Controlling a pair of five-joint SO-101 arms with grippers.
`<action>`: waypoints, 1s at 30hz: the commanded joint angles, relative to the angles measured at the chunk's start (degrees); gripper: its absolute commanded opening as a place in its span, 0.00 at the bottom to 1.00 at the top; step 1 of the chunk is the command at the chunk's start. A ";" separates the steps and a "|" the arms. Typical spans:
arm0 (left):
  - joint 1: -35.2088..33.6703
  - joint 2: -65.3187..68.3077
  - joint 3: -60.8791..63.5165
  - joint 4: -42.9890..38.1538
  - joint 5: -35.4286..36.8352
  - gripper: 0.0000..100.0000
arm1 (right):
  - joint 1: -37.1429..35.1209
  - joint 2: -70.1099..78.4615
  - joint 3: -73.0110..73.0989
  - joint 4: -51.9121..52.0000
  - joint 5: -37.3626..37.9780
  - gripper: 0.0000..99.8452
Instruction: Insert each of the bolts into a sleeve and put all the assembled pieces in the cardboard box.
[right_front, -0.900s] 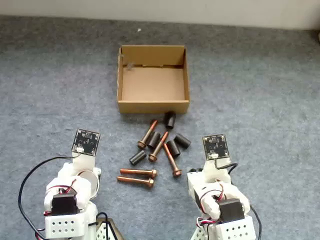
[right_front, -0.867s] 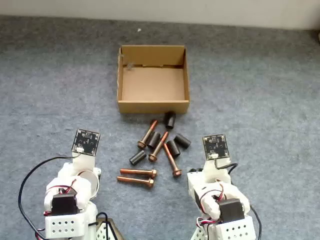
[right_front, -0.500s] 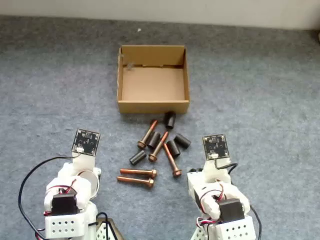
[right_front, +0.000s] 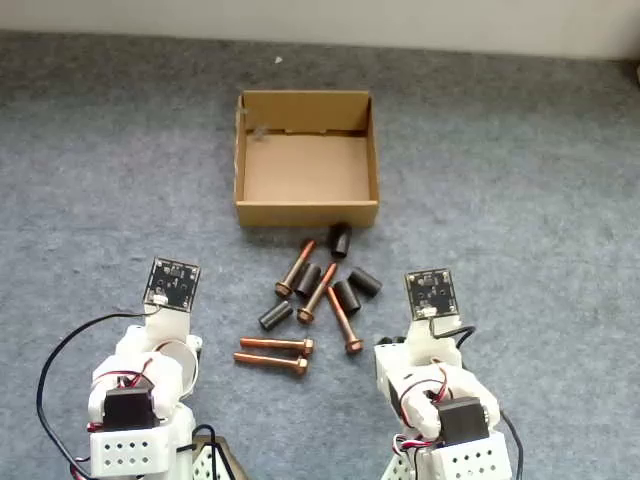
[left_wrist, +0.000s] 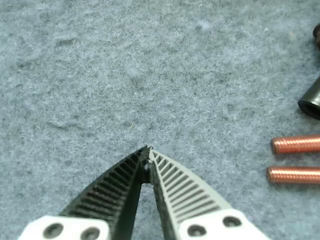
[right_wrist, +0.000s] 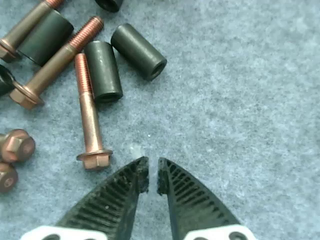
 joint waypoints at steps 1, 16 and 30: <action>0.48 -0.31 1.10 0.18 -0.44 0.01 | 0.57 -0.75 8.31 0.22 0.00 0.04; 0.57 -0.40 1.10 0.26 -0.44 0.01 | 0.57 -0.75 8.31 0.22 0.00 0.04; 0.48 -0.57 -2.15 -0.18 -0.53 0.01 | 0.22 -0.75 8.31 0.31 0.00 0.04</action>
